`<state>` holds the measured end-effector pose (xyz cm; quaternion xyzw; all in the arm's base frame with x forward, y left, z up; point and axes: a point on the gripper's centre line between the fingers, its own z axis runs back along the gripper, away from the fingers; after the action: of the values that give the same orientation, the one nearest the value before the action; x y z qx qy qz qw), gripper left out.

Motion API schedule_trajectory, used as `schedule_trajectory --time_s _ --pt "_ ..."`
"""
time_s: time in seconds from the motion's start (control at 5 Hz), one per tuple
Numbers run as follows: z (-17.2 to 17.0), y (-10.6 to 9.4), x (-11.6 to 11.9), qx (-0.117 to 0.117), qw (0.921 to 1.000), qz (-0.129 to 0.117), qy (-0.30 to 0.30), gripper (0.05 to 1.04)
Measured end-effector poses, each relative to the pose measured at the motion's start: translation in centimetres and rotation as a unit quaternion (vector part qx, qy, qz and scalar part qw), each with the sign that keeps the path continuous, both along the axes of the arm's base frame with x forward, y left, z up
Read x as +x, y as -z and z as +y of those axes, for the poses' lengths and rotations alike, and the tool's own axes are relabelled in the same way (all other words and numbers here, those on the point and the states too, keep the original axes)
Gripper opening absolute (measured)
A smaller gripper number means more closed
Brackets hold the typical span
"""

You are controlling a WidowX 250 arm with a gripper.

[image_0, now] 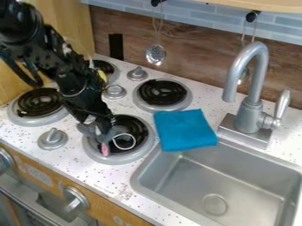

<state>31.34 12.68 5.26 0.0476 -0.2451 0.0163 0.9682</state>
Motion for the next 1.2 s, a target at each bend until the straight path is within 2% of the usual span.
schedule_trajectory --time_s 0.2,0.4,0.6,1.0,1.2 --pt "-1.0 1.0 0.2 -0.018 0.9992 -0.037 0.002 0.681" --pt "-1.6 1.4 0.5 -0.023 0.9983 -0.053 -0.005 0.501" --pt "-1.9 1.5 0.6 -0.016 0.9981 -0.059 -0.005 0.427" --pt "-2.0 0.9 0.5 -0.014 0.9983 -0.056 -0.003 0.4" --pt "-2.9 -1.6 1.8 0.003 0.9956 -0.09 0.024 0.348"
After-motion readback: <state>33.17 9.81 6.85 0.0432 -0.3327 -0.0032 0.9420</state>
